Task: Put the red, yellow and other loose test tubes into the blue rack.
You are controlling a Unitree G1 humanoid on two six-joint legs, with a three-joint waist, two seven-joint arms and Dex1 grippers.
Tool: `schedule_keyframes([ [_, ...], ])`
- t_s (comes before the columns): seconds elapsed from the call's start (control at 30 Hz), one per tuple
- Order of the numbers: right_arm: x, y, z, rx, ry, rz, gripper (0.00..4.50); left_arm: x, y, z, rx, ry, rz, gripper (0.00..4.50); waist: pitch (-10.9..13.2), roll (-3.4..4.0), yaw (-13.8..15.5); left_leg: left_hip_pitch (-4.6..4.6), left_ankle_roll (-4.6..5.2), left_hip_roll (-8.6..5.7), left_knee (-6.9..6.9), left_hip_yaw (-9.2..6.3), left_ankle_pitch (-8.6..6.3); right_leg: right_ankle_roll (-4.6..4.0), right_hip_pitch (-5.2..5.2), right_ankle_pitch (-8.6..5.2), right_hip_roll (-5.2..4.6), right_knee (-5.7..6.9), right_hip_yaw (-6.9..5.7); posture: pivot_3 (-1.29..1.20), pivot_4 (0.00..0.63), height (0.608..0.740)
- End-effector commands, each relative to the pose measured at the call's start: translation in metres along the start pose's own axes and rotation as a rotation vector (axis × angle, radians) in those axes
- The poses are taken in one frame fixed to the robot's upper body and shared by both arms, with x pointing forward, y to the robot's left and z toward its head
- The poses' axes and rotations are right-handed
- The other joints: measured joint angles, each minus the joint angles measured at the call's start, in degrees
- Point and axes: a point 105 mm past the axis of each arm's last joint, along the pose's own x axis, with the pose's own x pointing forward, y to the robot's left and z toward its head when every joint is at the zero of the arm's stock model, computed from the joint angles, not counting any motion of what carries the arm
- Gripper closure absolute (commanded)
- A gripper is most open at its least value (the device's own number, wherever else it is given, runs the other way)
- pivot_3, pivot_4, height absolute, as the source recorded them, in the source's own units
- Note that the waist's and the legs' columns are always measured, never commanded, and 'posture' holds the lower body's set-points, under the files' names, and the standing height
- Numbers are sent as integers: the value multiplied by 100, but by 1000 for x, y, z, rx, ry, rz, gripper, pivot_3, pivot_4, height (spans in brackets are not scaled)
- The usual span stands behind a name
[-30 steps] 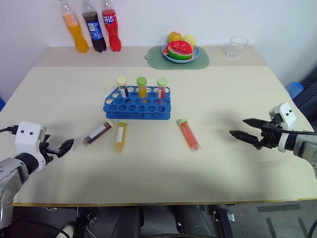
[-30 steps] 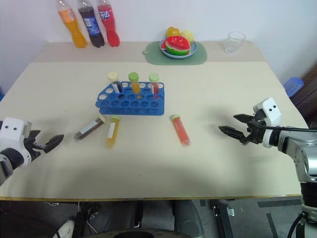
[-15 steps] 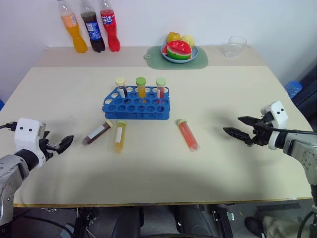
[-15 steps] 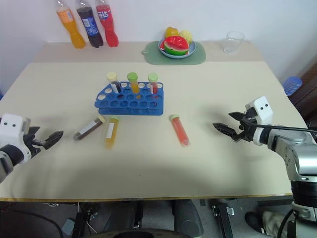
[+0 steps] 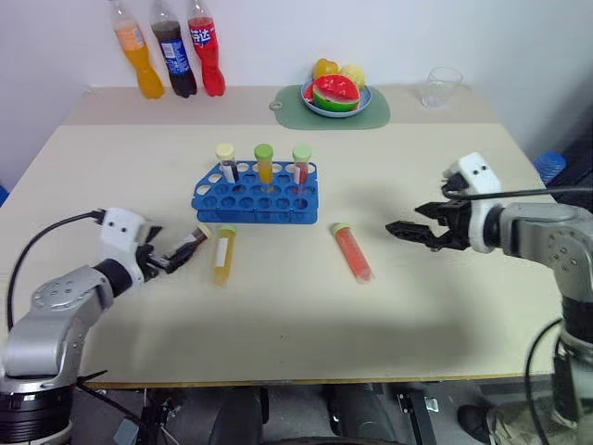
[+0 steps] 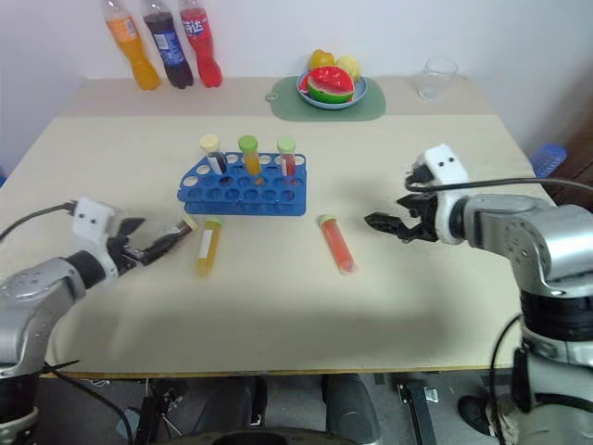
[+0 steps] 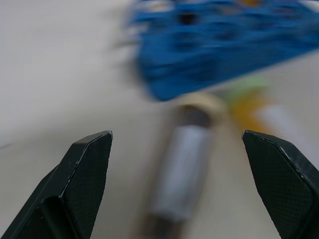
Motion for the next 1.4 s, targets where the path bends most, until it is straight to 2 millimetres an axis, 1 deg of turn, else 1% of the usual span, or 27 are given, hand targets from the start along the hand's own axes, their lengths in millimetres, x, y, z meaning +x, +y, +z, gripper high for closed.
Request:
schedule_keyframes([
  [0.03, 18, 15, 7, -5, 79, -5, 0, 7, -54, 16, 137, -57, -276, 230, 0, 0, -9, 0, 0, 0, 0, 0, 0, 0, 0, 0, 0, 0, 0, 0, 150, 734],
  [0.1, 27, 16, 12, 11, 90, -20, 0, 8, -68, 15, 176, -59, -337, 230, 0, 0, -17, 0, 0, 0, 0, 3, 0, 0, 0, 0, -1, 0, 1, 0, 150, 734],
  [0.2, 43, 18, 23, 71, 99, -15, 0, 12, -86, 20, 205, -108, -389, 230, 0, 1, -15, -3, 0, 0, 0, 3, 0, 0, -4, 0, -1, 1, 1, 0, 150, 734],
  [0.27, 52, 20, 23, 104, 137, -1, 0, 13, -100, 19, 233, -119, -443, 230, 0, 1, -11, -4, 0, -1, 0, 3, 0, 0, -4, 0, -2, 2, 1, 0, 150, 734],
  [0.33, 57, 21, 22, 124, 168, -3, 0, 12, -109, 17, 251, -125, -479, 230, 0, 1, -11, -5, 1, -1, 0, 3, 0, 0, -4, 0, -2, 1, 1, 0, 150, 734],
  [0.4, 64, 22, 16, 149, 230, -3, 0, 12, -119, 16, 260, -139, -514, 230, 0, 1, -21, -6, 3, -1, 0, 3, -1, 0, -4, 0, -2, -1, 1, 0, 150, 734],
  [0.53, 70, 26, 13, 180, 302, 1, 0, 14, -124, 10, 278, -133, -522, 230, 1, 2, -41, -5, 4, 0, 0, 4, -2, 0, -4, 0, -2, 0, 1, 0, 150, 734],
  [0.63, 79, 35, 9, 184, 345, -7, 0, 18, -126, 7, 280, -133, -511, 230, 0, 3, -55, -4, 5, 1, 0, 5, -2, 0, -5, 0, 1, 2, 1, 0, 150, 734],
  [0.73, 83, 34, 1, 189, 373, -61, 0, 19, -128, 7, 282, -138, -505, 230, 0, 3, -47, -5, 5, 4, 0, 3, -2, 0, -5, 0, 4, 2, 1, 0, 150, 734],
  [0.83, 84, 34, -5, 187, 389, -92, 833, 19, -129, 8, 281, -143, -498, 171, 0, 2, -42, -6, 5, 3, 1, 3, -2, 0, -5, 0, 2, 2, 1, 0, 150, 734],
  [0.93, 83, 34, -8, 171, 397, -125, 2353, 19, -127, 7, 281, -135, -483, 171, 0, 2, -44, -6, 7, 4, 0, 2, -3, 0, -5, 0, 3, 1, 1, 0, 150, 734],
  [1.0, 83, 39, -6, 171, 385, -99, 3440, 19, -126, 6, 281, -131, -476, 171, -1, 3, -48, -6, 7, 4, 0, 2, -3, 0, -5, 0, 3, 1, 1, 0, 150, 734],
  [1.03, 82, 42, -4, 172, 379, -85, 3697, 19, -125, 6, 280, -131, -474, 171, 0, 3, -49, -5, 7, 4, 0, 3, -3, 0, -5, 0, 3, 1, 1, 0, 150, 734],
  [1.1, 81, 46, -1, 178, 362, -60, 3751, 18, -124, 6, 277, -133, -467, 171, 0, 3, -48, -5, 8, 5, 0, 2, -3, 0, -5, 0, 5, 1, 1, 0, 150, 734],
  [1.13, 76, 56, 10, 173, 288, 13, 3751, 19, -121, 8, 273, -138, -446, 171, 0, 3, -46, -5, 8, 6, 0, 2, -3, 0, -5, 0, 6, 1, 1, 0, 150, 734],
  [1.17, 68, 65, 20, 130, 213, 61, 3751, 19, -116, 10, 262, -142, -421, 171, 1, 5, -42, -6, 8, 6, 0, 2, -3, 0, -5, 0, 6, 0, 1, 0, 150, 734],
  [1.23, 52, 75, 38, -11, 50, 73, 3751, 19, -106, 13, 234, -154, -373, 171, 7, 15, -32, -12, 10, 6, 0, -1, -4, 1, -8, 0, 6, -2, 0, 0, 150, 734],
  [1.3, 45, 78, 43, -94, -52, 73, 3751, 17, -100, 15, 213, -163, -343, 171, 8, 16, -16, -25, 11, 6, 1, -10, -5, 2, -17, -1, 5, -4, -3, 0, 150, 734],
  [1.4, 32, 93, 57, -259, -336, 174, 3751, 14, -87, 19, 178, -180, -280, 171, 4, 9, 2, -23, 13, 5, 1, -11, -7, 3, -10, -1, 5, -15, -11, 0, 150, 734],
])
